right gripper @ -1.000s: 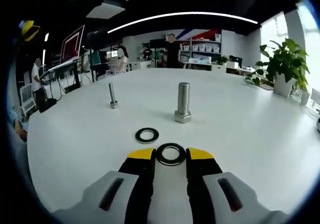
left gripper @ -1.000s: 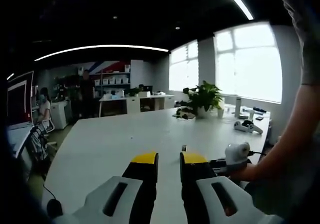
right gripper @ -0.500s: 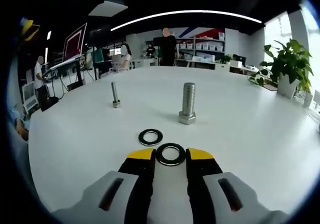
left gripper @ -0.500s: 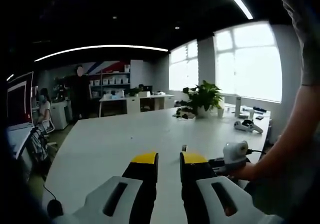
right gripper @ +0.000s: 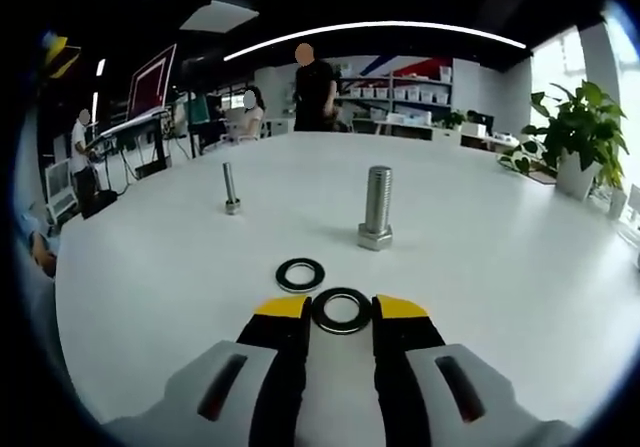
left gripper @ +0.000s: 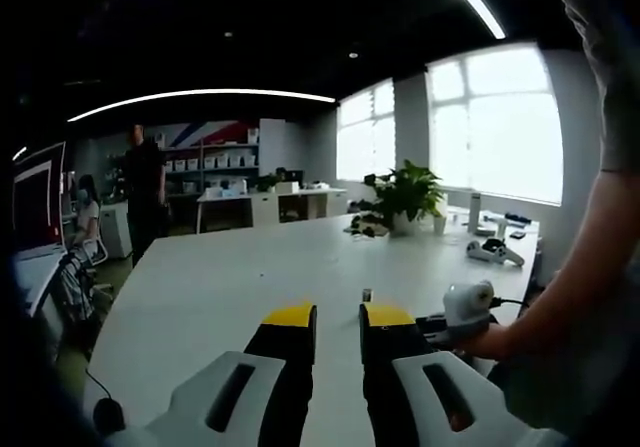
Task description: Place the washer onto the threaded stud by aligning its center hole with the stud, sliding it down to the base, and recovering from edge contact or off-axis alignment until the washer reaches the visible bottom stop.
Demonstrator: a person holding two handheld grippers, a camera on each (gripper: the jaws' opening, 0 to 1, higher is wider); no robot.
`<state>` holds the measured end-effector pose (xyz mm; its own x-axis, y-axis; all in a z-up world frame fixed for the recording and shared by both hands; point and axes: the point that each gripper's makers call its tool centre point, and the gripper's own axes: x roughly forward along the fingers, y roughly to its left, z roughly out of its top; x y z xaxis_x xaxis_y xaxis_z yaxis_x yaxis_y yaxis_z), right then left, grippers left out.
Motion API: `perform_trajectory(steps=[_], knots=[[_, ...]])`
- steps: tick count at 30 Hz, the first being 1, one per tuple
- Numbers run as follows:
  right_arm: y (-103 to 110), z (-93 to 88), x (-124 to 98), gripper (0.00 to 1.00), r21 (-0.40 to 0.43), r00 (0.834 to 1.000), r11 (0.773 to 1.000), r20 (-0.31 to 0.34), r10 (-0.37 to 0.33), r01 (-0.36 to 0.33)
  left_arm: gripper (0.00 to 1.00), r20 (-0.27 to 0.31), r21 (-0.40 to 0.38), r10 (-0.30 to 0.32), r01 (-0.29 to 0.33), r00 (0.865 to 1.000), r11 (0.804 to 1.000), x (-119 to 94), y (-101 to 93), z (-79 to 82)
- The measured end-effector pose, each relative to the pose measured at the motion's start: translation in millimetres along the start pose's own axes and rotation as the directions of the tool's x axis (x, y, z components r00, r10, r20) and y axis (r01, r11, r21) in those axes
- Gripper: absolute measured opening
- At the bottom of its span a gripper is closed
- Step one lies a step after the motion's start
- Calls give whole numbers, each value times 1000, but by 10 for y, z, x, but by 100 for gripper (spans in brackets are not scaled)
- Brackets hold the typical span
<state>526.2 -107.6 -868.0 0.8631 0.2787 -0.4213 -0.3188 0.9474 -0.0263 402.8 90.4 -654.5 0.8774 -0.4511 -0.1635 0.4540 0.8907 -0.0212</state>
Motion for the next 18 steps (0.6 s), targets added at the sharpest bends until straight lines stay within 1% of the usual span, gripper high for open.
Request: perform_trajectory(steps=[10,12,18], knots=[[-5,13,-20,26,-33,1000,999,-14,-12,12,15,3,4,0,0,1000,1000,-5,0,9],[-9,6,-22,26,-17,1000,1000,-18,-10,10,15,2,3,1,-1,1000,1000,-6,3,8],[-22,0,-33,26,-18,999,1000,-29,-16,15,15,2,2,-1,1,1000,1000,-8,0,6]])
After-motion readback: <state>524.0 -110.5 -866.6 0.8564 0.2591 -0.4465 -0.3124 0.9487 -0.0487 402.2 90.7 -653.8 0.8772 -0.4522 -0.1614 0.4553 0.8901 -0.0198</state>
